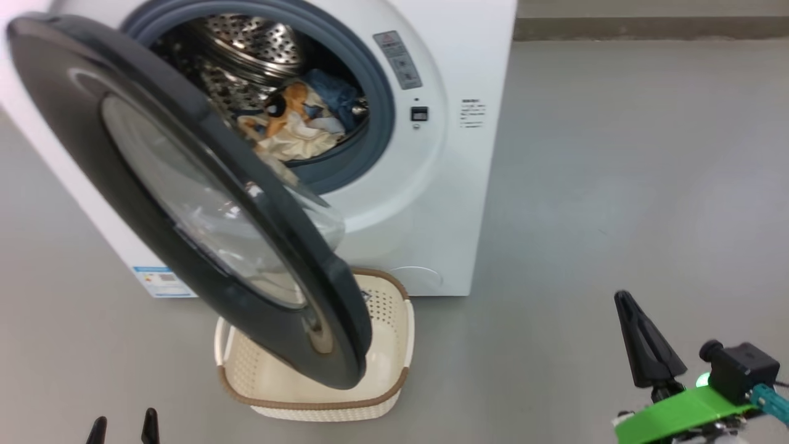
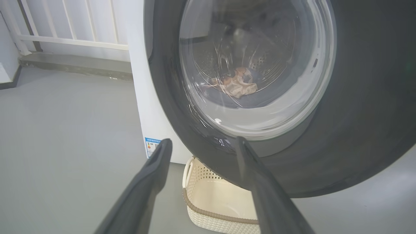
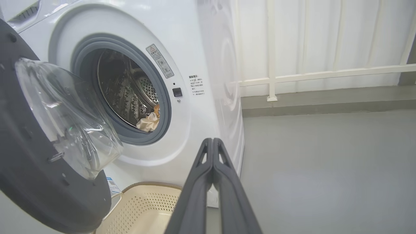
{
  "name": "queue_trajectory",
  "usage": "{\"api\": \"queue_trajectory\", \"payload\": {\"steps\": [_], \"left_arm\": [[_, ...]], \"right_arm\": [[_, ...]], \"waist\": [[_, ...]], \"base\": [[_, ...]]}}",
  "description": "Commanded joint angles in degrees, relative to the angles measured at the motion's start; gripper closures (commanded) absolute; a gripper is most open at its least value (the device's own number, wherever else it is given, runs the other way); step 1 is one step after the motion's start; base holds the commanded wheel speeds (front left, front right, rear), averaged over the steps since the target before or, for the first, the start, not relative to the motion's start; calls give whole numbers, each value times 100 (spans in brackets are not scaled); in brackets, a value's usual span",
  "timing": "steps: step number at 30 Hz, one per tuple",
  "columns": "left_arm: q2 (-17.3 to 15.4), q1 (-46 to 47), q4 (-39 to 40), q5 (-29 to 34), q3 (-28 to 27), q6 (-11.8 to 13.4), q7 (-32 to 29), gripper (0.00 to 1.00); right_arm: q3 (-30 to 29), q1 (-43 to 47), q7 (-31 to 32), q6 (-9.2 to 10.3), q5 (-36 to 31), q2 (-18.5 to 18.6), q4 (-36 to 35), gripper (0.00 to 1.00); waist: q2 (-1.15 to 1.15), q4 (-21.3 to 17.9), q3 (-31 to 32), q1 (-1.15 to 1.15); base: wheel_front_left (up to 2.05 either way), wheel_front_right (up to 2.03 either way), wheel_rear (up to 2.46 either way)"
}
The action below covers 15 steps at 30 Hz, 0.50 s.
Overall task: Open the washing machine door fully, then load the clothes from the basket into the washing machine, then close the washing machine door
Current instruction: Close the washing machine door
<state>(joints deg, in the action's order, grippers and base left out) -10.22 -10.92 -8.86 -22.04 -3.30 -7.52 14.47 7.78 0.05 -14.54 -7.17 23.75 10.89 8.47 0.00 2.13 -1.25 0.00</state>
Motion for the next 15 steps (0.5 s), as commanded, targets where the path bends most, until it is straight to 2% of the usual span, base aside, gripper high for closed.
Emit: {"api": "queue_trajectory", "payload": {"steps": [1,15], "left_arm": [[-78,96,166,53,-175,3,52,0],[-51,97,110,90,-92,3,52,0]], "right_arm": [[138,-259,-46,-32,23,95,-178,100],[1210,-1141,-46,-32,126,-120,-716,100]], "waist": [[0,223,71,0],[0,1103,206,0]], "base": [[0,0,0],[0,0,0]]}}
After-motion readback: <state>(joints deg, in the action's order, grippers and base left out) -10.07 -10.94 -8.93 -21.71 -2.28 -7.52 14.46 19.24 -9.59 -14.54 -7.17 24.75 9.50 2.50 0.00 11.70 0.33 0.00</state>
